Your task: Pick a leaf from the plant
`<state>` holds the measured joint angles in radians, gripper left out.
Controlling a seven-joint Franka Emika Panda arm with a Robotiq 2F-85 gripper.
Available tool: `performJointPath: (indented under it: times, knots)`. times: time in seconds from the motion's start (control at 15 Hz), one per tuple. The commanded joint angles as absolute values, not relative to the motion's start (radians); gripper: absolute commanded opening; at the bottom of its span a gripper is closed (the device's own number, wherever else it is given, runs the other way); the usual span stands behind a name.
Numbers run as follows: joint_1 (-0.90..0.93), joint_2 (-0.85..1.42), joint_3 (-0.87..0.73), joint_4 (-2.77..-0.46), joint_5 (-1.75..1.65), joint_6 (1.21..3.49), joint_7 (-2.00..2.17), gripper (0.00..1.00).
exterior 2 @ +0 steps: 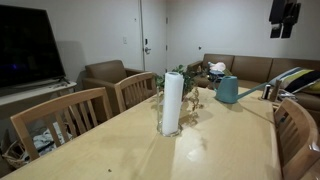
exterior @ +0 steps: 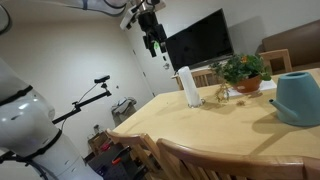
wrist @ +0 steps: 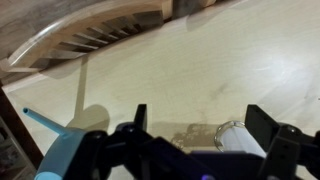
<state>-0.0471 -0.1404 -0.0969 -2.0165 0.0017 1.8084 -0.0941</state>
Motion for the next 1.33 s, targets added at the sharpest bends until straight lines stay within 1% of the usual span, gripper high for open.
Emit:
performJointPath:
  times: [0.0, 0.47, 0.87, 1.27]
  knots:
    - [-0.054, -0.126, -0.091, -1.995, 0.009, 1.803, -0.093, 1.00]
    - [-0.060, -0.016, -0.096, -1.830, 0.048, 1.860, -0.064, 1.00]
    - [-0.073, 0.140, -0.094, -1.640, 0.089, 1.812, -0.064, 1.00]
    - [-0.076, 0.274, -0.086, -1.514, 0.073, 1.796, -0.036, 1.00]
